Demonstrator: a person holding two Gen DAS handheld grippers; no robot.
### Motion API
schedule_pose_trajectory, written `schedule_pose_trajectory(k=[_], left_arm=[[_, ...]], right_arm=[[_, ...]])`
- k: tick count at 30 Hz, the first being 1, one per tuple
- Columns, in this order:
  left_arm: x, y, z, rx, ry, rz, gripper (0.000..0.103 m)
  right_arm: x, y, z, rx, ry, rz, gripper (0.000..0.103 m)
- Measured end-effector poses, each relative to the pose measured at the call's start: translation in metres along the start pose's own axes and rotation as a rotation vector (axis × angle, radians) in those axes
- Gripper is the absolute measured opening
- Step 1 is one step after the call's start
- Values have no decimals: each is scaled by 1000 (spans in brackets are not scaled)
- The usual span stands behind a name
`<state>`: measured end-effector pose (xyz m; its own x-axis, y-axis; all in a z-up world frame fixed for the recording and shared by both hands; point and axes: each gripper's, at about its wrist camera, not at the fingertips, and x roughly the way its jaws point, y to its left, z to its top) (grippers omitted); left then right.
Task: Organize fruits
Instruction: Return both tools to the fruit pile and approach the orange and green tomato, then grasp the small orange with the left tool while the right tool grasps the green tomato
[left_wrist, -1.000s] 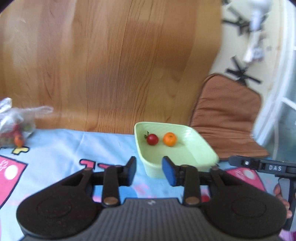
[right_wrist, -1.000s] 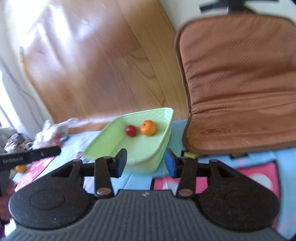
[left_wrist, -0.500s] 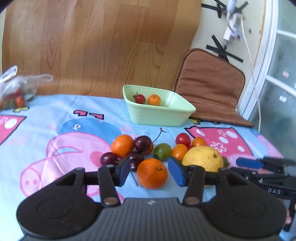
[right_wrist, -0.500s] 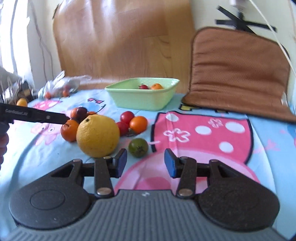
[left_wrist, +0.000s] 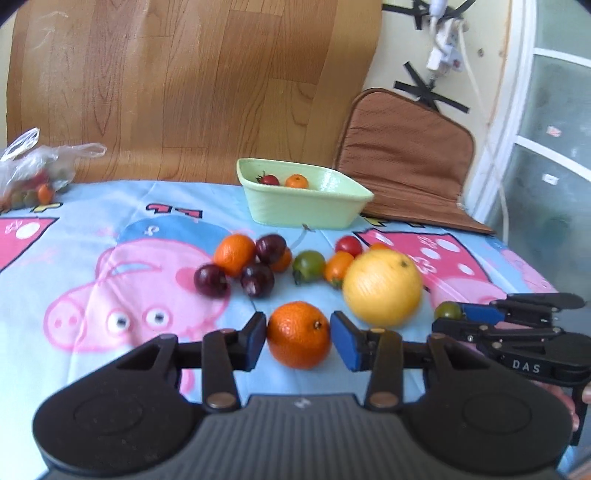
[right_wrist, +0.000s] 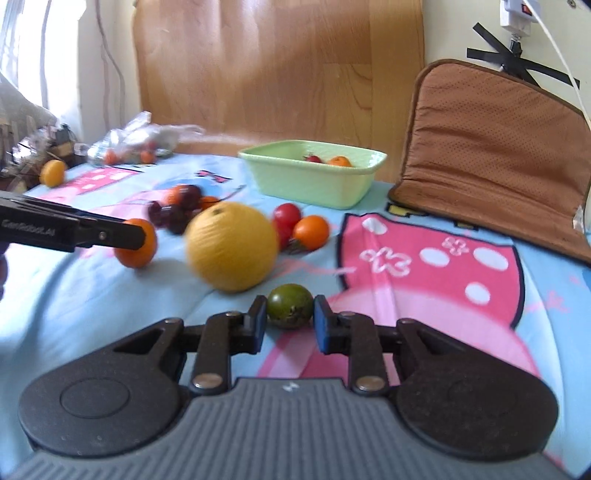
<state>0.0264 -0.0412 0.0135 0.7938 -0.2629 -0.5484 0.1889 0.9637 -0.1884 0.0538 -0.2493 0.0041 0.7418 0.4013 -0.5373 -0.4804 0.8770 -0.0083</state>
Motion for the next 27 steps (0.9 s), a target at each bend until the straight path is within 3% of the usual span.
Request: schedule_pose_trajectory(k=[7, 13, 18, 21, 27], left_arm=[[-29, -16, -31, 33, 19, -77, 39], [-32, -32, -38, 77, -4, -34, 42], [-38, -36, -42, 103, -38, 19, 56], [-39, -38, -43, 123, -53, 34, 60], [-35, -42, -45, 143, -39, 41, 62]], right_arm=[[-37, 36, -19, -31, -5, 93, 29], [-34, 49, -22, -55, 10, 82, 31], [-36, 49, -28, -48, -2, 66, 36], [-38, 49, -29, -35, -9, 60, 47], [-39, 50, -31, -30, -14, 47, 47]])
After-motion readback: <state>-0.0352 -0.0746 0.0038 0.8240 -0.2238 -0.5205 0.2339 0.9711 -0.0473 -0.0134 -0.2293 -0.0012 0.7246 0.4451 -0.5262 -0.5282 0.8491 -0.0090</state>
